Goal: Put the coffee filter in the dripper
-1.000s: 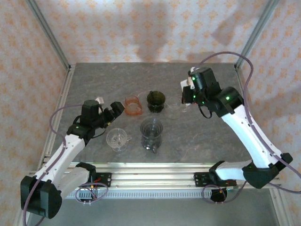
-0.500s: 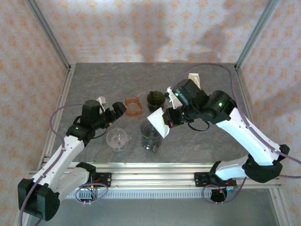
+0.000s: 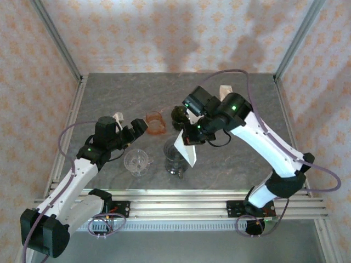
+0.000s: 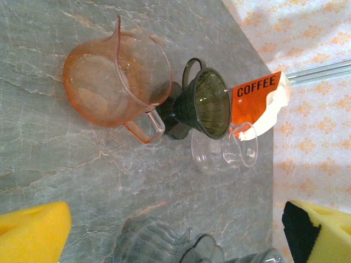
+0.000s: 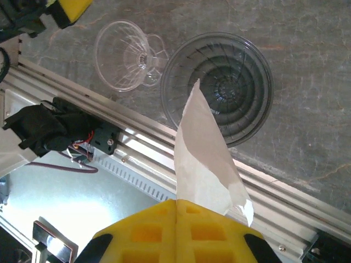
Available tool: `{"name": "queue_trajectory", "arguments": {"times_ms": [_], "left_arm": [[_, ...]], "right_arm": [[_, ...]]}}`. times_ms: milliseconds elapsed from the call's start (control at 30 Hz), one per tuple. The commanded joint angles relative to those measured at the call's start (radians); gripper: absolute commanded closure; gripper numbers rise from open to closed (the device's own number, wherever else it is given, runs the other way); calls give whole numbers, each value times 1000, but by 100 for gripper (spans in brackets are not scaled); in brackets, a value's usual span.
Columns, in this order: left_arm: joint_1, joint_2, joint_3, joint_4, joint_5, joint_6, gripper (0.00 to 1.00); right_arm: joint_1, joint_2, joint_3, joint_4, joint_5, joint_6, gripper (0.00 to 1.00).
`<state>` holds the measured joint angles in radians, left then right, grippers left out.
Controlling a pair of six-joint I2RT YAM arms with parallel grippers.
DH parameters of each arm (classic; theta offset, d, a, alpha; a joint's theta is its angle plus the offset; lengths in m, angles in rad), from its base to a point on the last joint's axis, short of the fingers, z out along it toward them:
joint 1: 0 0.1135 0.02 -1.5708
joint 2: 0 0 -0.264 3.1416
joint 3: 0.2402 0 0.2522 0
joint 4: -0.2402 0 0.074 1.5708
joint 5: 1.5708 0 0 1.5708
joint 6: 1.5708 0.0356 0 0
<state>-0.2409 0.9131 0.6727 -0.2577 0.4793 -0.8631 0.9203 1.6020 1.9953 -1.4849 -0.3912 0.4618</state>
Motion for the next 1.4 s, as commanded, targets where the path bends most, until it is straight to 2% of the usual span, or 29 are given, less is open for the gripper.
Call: {"name": "queue_trajectory", "arguments": {"times_ms": [0, 133, 367, 767, 867, 1067, 1200, 1367], "left_arm": [[-11, -16, 9, 36, 34, -7, 1], [-15, -21, 8, 39, 48, -8, 1], [-18, -36, -7, 58, 61, -18, 0], [-18, -42, 5, 51, 78, -21, 0], [-17, -45, 5, 50, 78, -23, 0], [-18, -54, 21, 38, 77, -16, 0], [-18, -61, 41, 11, 73, 1, 1], [-18, -66, 72, -29, 81, 30, 8]], "right_arm": [[5, 40, 55, -59, 30, 38, 100], [6, 109, 112, -104, 38, 43, 100], [12, 174, 146, -72, 17, 53, 98], [17, 245, 95, 36, 8, 38, 92], [17, 252, 64, 69, 0, 37, 88], [17, 248, 21, 124, 5, 29, 72], [17, 214, 0, 160, 31, 27, 65], [17, 132, -40, 216, 65, 28, 56]]}}
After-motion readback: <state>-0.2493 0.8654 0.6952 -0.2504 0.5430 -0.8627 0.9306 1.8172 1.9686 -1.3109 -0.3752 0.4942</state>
